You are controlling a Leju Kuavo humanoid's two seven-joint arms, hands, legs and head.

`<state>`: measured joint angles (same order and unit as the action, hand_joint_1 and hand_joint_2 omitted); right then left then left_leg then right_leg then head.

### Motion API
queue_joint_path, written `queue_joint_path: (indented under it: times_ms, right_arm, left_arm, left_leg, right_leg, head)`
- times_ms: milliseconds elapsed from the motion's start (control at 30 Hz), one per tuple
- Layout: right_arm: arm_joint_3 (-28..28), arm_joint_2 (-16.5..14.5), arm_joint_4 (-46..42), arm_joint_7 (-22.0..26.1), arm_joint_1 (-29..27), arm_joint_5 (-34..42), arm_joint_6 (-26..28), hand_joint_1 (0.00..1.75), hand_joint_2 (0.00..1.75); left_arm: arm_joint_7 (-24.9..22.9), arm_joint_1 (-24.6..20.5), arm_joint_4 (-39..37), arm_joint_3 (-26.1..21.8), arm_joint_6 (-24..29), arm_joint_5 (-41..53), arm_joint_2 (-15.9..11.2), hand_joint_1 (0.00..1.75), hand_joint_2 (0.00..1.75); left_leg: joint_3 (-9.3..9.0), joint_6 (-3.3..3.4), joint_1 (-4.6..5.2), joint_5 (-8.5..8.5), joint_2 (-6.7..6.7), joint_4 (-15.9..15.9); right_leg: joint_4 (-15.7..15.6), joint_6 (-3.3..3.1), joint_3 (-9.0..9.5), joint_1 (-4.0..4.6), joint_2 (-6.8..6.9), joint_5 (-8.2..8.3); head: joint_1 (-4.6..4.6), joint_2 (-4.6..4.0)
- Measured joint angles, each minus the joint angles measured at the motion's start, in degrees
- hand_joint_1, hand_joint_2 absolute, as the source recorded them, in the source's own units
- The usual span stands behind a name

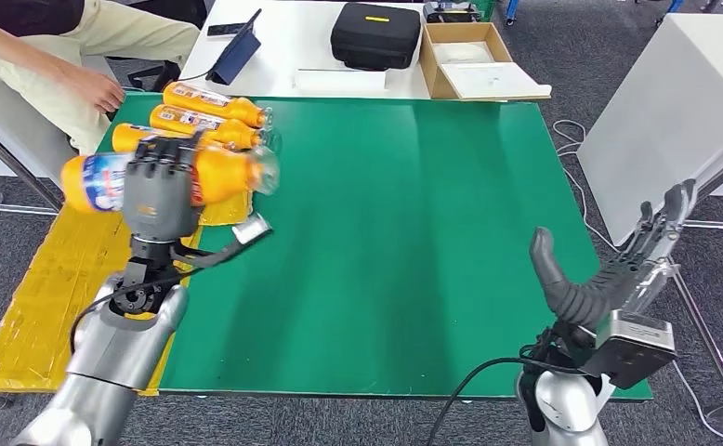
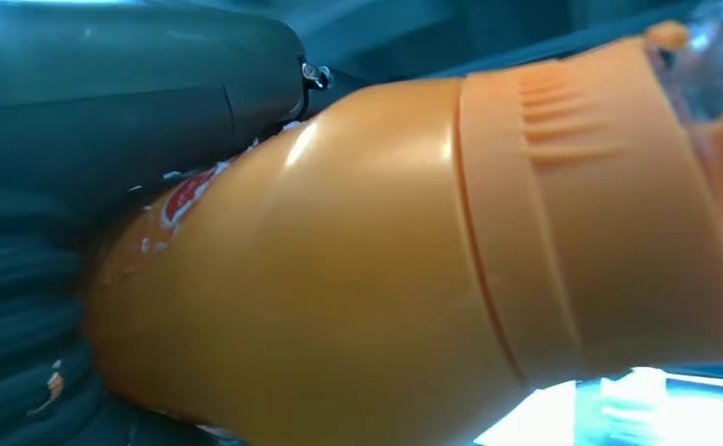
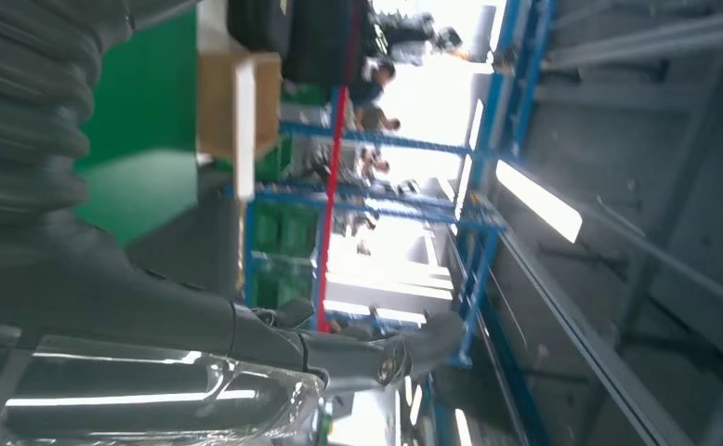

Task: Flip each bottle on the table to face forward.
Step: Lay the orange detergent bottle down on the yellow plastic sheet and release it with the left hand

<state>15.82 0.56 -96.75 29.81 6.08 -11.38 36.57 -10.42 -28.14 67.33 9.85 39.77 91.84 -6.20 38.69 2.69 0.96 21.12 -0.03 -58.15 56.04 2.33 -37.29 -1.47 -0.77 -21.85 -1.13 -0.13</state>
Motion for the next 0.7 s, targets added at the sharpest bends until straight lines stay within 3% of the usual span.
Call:
queue_joint_path:
  times_ms: [67, 133, 267, 367, 467, 600, 700]
  right_arm:
    - [-1.30, 0.43, -0.81, 0.16, -0.03, 0.25, -0.03, 0.00, 1.75]
    - [-2.20, 0.77, -1.30, 0.31, 0.02, 0.34, -0.15, 0.00, 1.75]
    - [-2.98, 1.09, -1.61, 0.58, 0.49, 0.73, -0.94, 0.00, 1.75]
    - [-3.25, 1.30, -1.63, 0.68, 0.71, 0.84, -1.26, 0.00, 1.75]
    - [-3.33, 1.51, -1.63, 0.69, 0.94, 0.95, -1.54, 0.00, 1.75]
    - [-3.43, 1.63, -1.63, 0.59, 1.59, 1.16, -2.91, 0.00, 1.75]
    - [-3.60, 1.71, -1.63, -0.03, 1.74, 0.91, -3.57, 0.00, 1.75]
  left_arm:
    - [-14.54, -1.54, -2.83, 7.53, 0.01, -0.81, -4.64, 1.75, 1.75]
    - [-19.21, -3.02, -6.13, 14.82, 0.01, -1.45, -8.15, 1.75, 1.75]
    - [-14.93, -5.69, -14.60, 25.87, 0.01, -1.70, -12.08, 1.75, 1.75]
    - [-13.96, -6.87, -19.41, 30.77, 0.04, -1.79, -13.81, 1.75, 1.75]
    - [-12.90, -7.97, -22.62, 33.48, 0.05, -1.82, -14.67, 1.75, 1.75]
    - [-6.71, -9.15, -28.87, 36.88, 0.05, -1.85, -15.49, 1.75, 1.75]
    - [-2.68, -8.60, -32.39, 36.39, 0.05, -1.88, -15.77, 1.75, 1.75]
  left_leg:
    - [-0.02, -0.05, -0.05, -0.03, 0.08, 0.00]
    - [-0.04, -0.09, -0.14, -0.08, -0.02, 0.00]
    - [-0.04, -0.14, -0.16, -0.08, -0.05, 0.01]
    - [-0.04, -0.15, -0.14, -0.06, 0.09, 0.01]
    - [-0.03, -0.15, -0.12, -0.07, -0.03, 0.01]
    - [-0.04, -0.16, -0.13, -0.06, -0.10, 0.02]
    - [-0.04, -0.16, -0.14, -0.06, -0.05, 0.02]
  right_leg:
    - [0.01, -0.05, 0.00, 0.00, -0.10, 0.02]
    - [0.02, -0.07, 0.05, 0.01, -0.04, -0.01]
    - [0.06, -0.06, 0.15, 0.09, -0.05, 0.01]
    - [0.05, -0.08, 0.10, 0.11, -0.15, 0.04]
    - [0.04, -0.07, 0.14, 0.11, -0.12, 0.01]
    - [0.05, -0.05, 0.18, 0.12, -0.11, -0.01]
    - [0.05, -0.05, 0.16, 0.13, -0.11, -0.01]
  head:
    - [-0.03, 0.00]
    - [0.01, 0.00]
    - [0.03, 0.00]
    - [0.02, 0.00]
    - [0.03, 0.00]
    - [0.02, 0.00]
    - [0.03, 0.00]
